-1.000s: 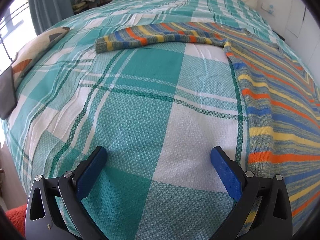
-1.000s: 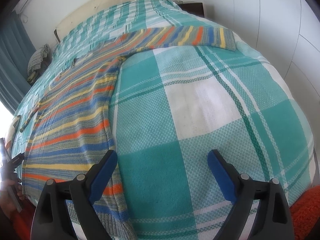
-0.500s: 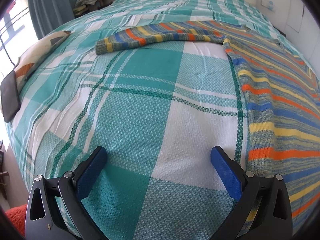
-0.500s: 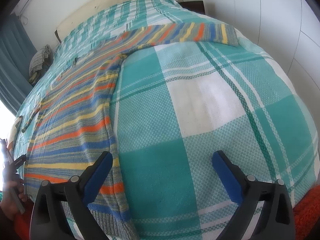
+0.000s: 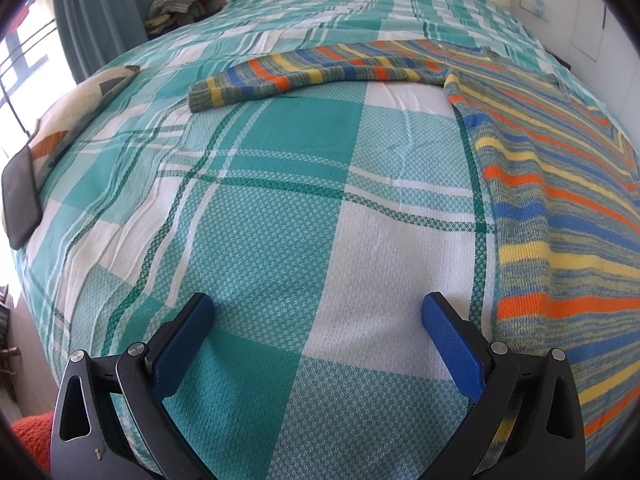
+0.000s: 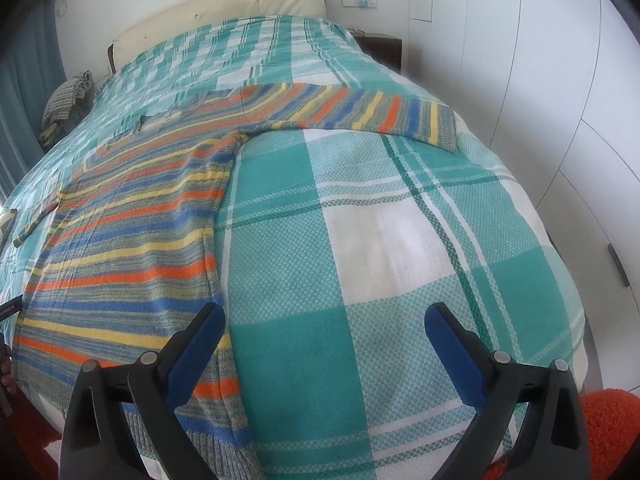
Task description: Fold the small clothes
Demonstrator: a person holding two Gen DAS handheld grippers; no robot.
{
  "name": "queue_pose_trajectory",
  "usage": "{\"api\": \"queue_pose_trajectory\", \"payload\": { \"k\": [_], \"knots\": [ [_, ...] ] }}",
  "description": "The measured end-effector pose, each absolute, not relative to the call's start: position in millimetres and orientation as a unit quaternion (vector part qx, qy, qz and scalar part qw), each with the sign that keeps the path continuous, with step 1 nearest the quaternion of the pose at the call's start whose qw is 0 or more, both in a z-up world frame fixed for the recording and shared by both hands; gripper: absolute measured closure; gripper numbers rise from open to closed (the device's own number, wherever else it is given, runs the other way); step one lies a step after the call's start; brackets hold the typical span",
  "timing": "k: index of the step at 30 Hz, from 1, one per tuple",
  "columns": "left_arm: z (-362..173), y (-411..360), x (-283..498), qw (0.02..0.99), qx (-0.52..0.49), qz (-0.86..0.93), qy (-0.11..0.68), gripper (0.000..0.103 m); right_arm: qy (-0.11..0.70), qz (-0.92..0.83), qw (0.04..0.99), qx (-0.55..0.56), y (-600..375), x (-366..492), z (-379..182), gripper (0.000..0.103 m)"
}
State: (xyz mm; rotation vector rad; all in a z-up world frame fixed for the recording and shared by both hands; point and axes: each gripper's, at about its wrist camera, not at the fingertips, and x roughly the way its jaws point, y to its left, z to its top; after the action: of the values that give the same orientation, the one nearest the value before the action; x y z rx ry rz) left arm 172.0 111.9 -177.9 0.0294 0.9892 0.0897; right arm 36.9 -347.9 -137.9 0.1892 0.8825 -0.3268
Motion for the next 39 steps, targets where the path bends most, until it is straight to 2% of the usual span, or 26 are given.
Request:
{"api": "queue_pose_trajectory", "payload": {
  "k": [39],
  "knots": [
    [-177.9, 111.5, 172.6, 0.879, 0.02, 0.044, 0.475, 0.0, 0.446, -0.209, 0.87, 0.031, -348.1, 43.1, -147.1, 0.004]
  ]
}}
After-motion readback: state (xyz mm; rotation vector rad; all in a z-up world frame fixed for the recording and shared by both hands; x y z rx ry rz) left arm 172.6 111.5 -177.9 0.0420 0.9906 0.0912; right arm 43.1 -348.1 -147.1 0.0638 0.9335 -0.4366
